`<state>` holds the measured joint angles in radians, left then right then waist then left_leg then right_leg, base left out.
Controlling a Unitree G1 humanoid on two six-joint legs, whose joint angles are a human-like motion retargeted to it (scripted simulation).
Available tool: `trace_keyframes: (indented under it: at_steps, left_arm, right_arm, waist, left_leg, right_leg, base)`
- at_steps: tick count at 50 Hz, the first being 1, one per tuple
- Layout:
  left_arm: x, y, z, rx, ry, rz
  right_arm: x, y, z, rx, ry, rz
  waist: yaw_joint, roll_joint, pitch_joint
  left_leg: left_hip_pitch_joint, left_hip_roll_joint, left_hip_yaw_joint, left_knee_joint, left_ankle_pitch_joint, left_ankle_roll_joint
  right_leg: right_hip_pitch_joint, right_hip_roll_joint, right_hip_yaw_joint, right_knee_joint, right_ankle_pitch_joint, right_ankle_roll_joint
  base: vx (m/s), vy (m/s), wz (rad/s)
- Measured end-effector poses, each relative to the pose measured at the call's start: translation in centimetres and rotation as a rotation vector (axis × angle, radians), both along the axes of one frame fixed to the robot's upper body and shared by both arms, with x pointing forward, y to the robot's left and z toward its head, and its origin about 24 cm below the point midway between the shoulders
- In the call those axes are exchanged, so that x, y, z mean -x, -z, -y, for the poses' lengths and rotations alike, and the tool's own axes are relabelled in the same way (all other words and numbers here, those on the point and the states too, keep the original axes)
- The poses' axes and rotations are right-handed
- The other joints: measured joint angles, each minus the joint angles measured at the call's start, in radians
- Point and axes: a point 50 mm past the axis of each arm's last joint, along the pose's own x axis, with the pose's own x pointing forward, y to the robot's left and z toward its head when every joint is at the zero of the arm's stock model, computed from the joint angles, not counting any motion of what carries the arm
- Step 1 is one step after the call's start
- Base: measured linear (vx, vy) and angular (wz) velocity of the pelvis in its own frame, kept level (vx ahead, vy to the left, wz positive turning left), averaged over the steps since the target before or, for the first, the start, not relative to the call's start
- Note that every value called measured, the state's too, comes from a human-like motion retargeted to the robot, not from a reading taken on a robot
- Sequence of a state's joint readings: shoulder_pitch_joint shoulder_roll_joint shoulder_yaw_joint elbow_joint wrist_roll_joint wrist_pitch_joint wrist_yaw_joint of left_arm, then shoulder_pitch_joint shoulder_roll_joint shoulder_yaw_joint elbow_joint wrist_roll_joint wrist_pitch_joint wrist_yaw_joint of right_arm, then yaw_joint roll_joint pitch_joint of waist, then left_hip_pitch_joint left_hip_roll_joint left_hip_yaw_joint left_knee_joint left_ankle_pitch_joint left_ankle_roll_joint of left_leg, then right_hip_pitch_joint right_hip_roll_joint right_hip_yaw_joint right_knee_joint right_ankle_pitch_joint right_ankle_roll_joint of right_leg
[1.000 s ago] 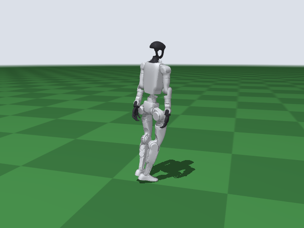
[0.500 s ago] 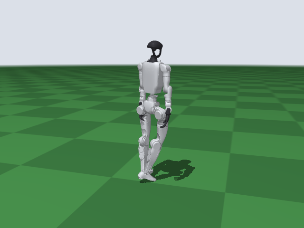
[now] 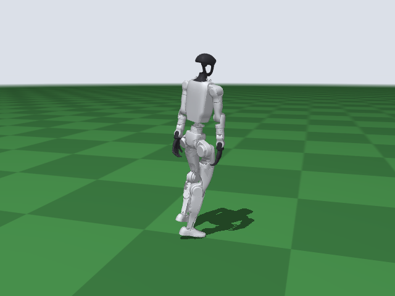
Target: In place motions
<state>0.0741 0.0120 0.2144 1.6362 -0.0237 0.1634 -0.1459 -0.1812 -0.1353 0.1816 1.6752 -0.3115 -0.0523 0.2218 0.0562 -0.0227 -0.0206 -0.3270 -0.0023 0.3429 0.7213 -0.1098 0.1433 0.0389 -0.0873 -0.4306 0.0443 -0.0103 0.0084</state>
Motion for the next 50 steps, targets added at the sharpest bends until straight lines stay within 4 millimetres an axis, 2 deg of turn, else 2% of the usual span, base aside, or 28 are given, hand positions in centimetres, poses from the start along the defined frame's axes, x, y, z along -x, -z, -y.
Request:
trace_keyframes:
  at_steps: [2,3,4,5,7,9,11,13,14,17,19,22,23,24,25,27,28,29,30,32,35,37,40,43,45,47,48,50]
  left_arm:
    - [4.1,-1.0,-0.4,-0.039,-0.283,-0.133]
    - [5.4,-1.3,-0.7,-0.058,-0.4,-0.167]
    - [7.0,-1.8,-0.9,-0.069,-0.503,-0.21]
    - [8.6,-2.5,-1.0,-0.079,-0.598,-0.254]
    - [10.2,-3.1,-1.0,-0.111,-0.732,-0.31]
    - [10.9,-3.3,-1.1,-0.161,-0.796,-0.314]
    - [11.0,-3.2,-1.0,-0.201,-0.812,-0.298]
    - [10.8,-3.1,-0.8,-0.211,-0.809,-0.293]
    - [10.5,-3.0,-0.8,-0.204,-0.797,-0.289]
    - [8.6,-2.4,-1.6,-0.152,-0.697,-0.241]
    - [5.8,-1.5,-2.0,-0.093,-0.577,-0.169]
    - [0.4,-0.4,-1.6,-0.022,-0.353,-0.042]
    - [-1.5,-0.1,-1.3,-0.01,-0.276,0.009]
    - [-3.6,0.1,-0.6,0.009,-0.21,0.068]
    - [-5.7,0.2,0.2,0.031,-0.149,0.133]
    - [-11.5,-0.1,1.5,0.106,-0.056,0.314]
    - [-15.0,-0.7,1.8,0.137,-0.004,0.427]
    - [-19.2,-1.9,1.3,0.154,0.066,0.552]
    - [-23.5,-3.6,0.6,0.16,0.147,0.68]
    - [-29.4,-6.9,0.1,0.105,0.314,0.852]
    - [-34.2,-10.6,0.0,-0.079,0.408,1.073]
    - [-34.8,-11.3,0.7,-0.136,0.45,1.152]
    - [-32.6,-9.4,0.8,-0.106,0.572,1.109]
    - [-27.5,-5.6,1.0,-0.084,0.511,0.913]
    - [-21.8,-2.6,1.4,-0.038,0.393,0.739]
    - [-14.3,-0.3,1.3,0.024,0.255,0.504]
    - [-10.0,0.4,1.0,0.048,0.181,0.37]
    - [-1.6,0.3,0.0,0.051,0.028,0.091]
  right_arm:
    - [-9.0,-1.9,-3.2,-0.188,-0.131,0.253]
    - [-12.8,-3.6,-4.2,-0.253,-0.189,0.366]
    - [-15.9,-5.4,-5.3,-0.303,-0.244,0.468]
    - [-18.5,-7.3,-6.2,-0.34,-0.297,0.565]
    - [-22.8,-11.3,-7.9,-0.381,-0.382,0.772]
    - [-25.3,-14.8,-9.0,-0.408,-0.434,0.958]
    - [-26.5,-17.0,-9.8,-0.418,-0.451,1.099]
    - [-26.5,-17.4,-10.1,-0.402,-0.46,1.159]
    - [-26.0,-16.7,-10.3,-0.385,-0.458,1.149]
    - [-22.4,-12.1,-9.4,-0.318,-0.409,1.015]
    - [-18.1,-8.0,-7.9,-0.272,-0.364,0.841]
    - [-8.3,-1.9,-4.7,-0.166,-0.296,0.45]
    - [-4.2,-0.4,-3.4,-0.111,-0.257,0.29]
    - [-0.3,0.4,-1.8,-0.044,-0.206,0.131]
    - [3.5,0.7,-0.3,0.024,-0.152,-0.03]
    - [9.2,-0.1,2.6,0.148,0.018,-0.255]
    - [11.3,-0.7,3.7,0.199,0.124,-0.314]
    - [12.5,-1.1,4.4,0.23,0.245,-0.346]
    - [13.2,-1.4,5.0,0.247,0.373,-0.364]
    - [15.0,-1.8,4.8,0.234,0.607,-0.395]
    - [17.6,-2.3,4.7,0.306,0.799,-0.359]
    - [20.7,-3.3,4.8,0.381,0.865,-0.386]
    - [24.8,-5.1,4.6,0.492,0.894,-0.503]
    - [23.7,-4.5,4.1,0.492,0.794,-0.516]
    - [21.2,-3.3,3.9,0.43,0.685,-0.486]
    - [17.4,-2.0,3.7,0.344,0.55,-0.429]
    - [15.0,-1.4,3.5,0.3,0.471,-0.393]
    - [9.8,-0.4,2.8,0.202,0.29,-0.297]
  waist:
    - [0.151,-0.051,0.03]
    - [0.192,-0.085,0.057]
    - [0.241,-0.127,0.083]
    - [0.295,-0.173,0.11]
    - [0.333,-0.184,0.158]
    - [0.332,-0.197,0.189]
    - [0.326,-0.21,0.187]
    - [0.305,-0.214,0.151]
    - [0.287,-0.21,0.124]
    - [0.239,-0.173,0.055]
    - [0.203,-0.142,0.025]
    - [0.132,-0.088,0.009]
    - [0.117,-0.063,0.009]
    - [0.081,-0.034,0.004]
    - [0.035,-0.002,-0.004]
    - [-0.094,0.075,0.008]
    - [-0.131,0.109,0.043]
    - [-0.173,0.125,0.09]
    - [-0.218,0.131,0.143]
    - [-0.294,0.155,0.216]
    - [-0.346,0.194,0.248]
    - [-0.348,0.209,0.195]
    - [-0.292,0.194,0.085]
    - [-0.184,0.123,0.061]
    - [-0.132,0.095,0.033]
    - [-0.108,0.083,-0.007]
    - [-0.105,0.073,-0.019]
    - [-0.083,0.034,-0.029]
  left_leg:
    - [-0.333,-0.012,-0.082,0.31,0.185,0.045]
    - [-0.471,-0.093,-0.118,0.466,0.112,0.051]
    - [-0.569,-0.092,-0.091,0.57,0.066,0.064]
    - [-0.647,-0.05,-0.032,0.648,0.034,0.082]
    - [-0.763,0.038,-0.005,0.811,-0.056,0.118]
    - [-0.852,0.006,0.01,0.875,-0.072,0.118]
    - [-0.865,0.002,0.053,0.859,-0.068,0.098]
    - [-0.832,0.024,0.069,0.819,-0.075,0.069]
    - [-0.799,0.024,0.06,0.788,-0.077,0.059]
    - [-0.625,-0.014,-0.013,0.616,-0.071,0.023]
    - [-0.436,-0.079,-0.096,0.395,-0.055,-0.004]
    - [-0.025,-0.207,-0.288,-0.16,0.031,-0.036]
    - [0.125,-0.205,-0.329,-0.366,-0.04,-0.044]
    - [0.233,-0.156,-0.225,-0.493,-0.122,-0.021]
    - [0.319,-0.083,-0.048,-0.58,-0.209,0.017]
    - [0.288,-0.052,-0.241,-0.622,-0.201,-0.027]
    - [0.269,-0.046,-0.342,-0.615,-0.182,-0.034]
    - [0.259,-0.035,-0.362,-0.615,-0.172,-0.033]
    - [0.253,-0.021,-0.342,-0.617,-0.168,-0.029]
    - [0.245,-0.009,-0.375,-0.62,-0.148,-0.007]
    - [0.231,0.043,-0.352,-0.652,-0.127,-0.024]
    - [0.218,0.055,-0.339,-0.66,-0.136,-0.029]
    - [0.224,0.026,-0.349,-0.672,-0.153,-0.025]
    - [0.302,-0.017,-0.275,-0.7,-0.177,-0.029]
    - [0.328,-0.038,-0.245,-0.695,-0.2,-0.022]
    - [0.319,-0.06,-0.239,-0.648,-0.221,0.008]
    - [0.308,-0.084,-0.248,-0.605,-0.222,0.03]
    - [0.278,-0.113,-0.153,-0.458,-0.18,0.065]
  right_leg:
    - [-0.04,-0.022,0.161,-0.038,0.038,0.032]
    - [-0.056,-0.046,0.158,-0.042,0.049,0.029]
    - [-0.077,-0.085,0.165,-0.027,0.048,0.024]
    - [-0.1,-0.131,0.178,-0.002,0.043,0.017]
    - [-0.126,-0.124,0.247,0.027,0.044,-0.014]
    - [-0.145,-0.145,0.274,0.059,0.041,-0.021]
    - [-0.173,-0.166,0.297,0.079,0.038,-0.018]
    - [-0.185,-0.167,0.294,0.075,0.033,-0.014]
    - [-0.178,-0.157,0.281,0.065,0.03,-0.011]
    - [-0.122,-0.106,0.222,0.035,0.014,-0.002]
    - [-0.086,-0.076,0.167,0.046,-0.008,0.005]
    - [-0.037,-0.036,0.062,0.121,-0.022,-0.001]
    - [-0.026,-0.017,0.004,0.177,-0.005,-0.019]
    - [-0.058,-0.013,-0.044,0.294,0.079,-0.048]
    - [-0.11,-0.017,-0.087,0.442,0.197,-0.082]
    - [-0.397,0.007,0.067,0.886,0.351,-0.104]
    - [-0.503,0.09,0.144,1.03,0.334,-0.081]
    - [-0.597,0.094,0.15,1.164,0.31,-0.081]
    - [-0.684,0.058,0.121,1.294,0.283,-0.092]
    - [-0.818,-0.006,0.066,1.446,0.246,-0.094]
    - [-0.975,0.035,0.039,1.5,0.212,-0.083]
    - [-0.985,0.0,0.013,1.473,0.211,-0.094]
    - [-0.907,-0.012,0.032,1.384,0.226,-0.084]
    - [-0.676,0.023,0.103,1.179,0.284,-0.076]
    - [-0.475,0.048,0.126,0.943,0.317,-0.076]
    - [-0.269,0.102,0.162,0.617,0.305,-0.067]
    - [-0.16,0.124,0.194,0.435,0.225,-0.036]
    - [0.025,0.068,0.016,0.181,-0.015,-0.055]
  base:
    - [-0.32,-0.23,-1.56]
    - [-0.32,-0.19,-1.09]
    - [-0.22,-0.14,-0.99]
    - [-0.11,-0.1,-0.98]
    - [-0.1,-0.1,-0.5]
    - [-0.15,0.0,0.15]
    - [-0.11,0.09,0.24]
    - [0.06,0.07,0.27]
    - [0.21,0.02,0.54]
    - [0.26,0.0,0.74]
    - [0.26,0.02,0.92]
    - [0.21,0.12,0.83]
    - [0.12,0.22,0.49]
    - [0.08,0.25,0.54]
    - [0.06,0.38,0.93]
    - [-0.06,0.44,0.84]
    - [-0.42,0.28,0.45]
    - [-0.71,0.15,0.52]
    - [-0.76,0.09,1.15]
    - [-0.59,0.03,1.51]
    - [-0.13,-0.01,0.8]
    - [0.43,-0.09,0.4]
    - [0.38,-0.19,-0.15]
    - [0.21,-0.15,-1.08]
    - [0.31,-0.12,-0.88]
    - [0.38,-0.12,-0.43]
    - [0.42,-0.07,-0.38]
    - [0.35,-0.07,-0.85]
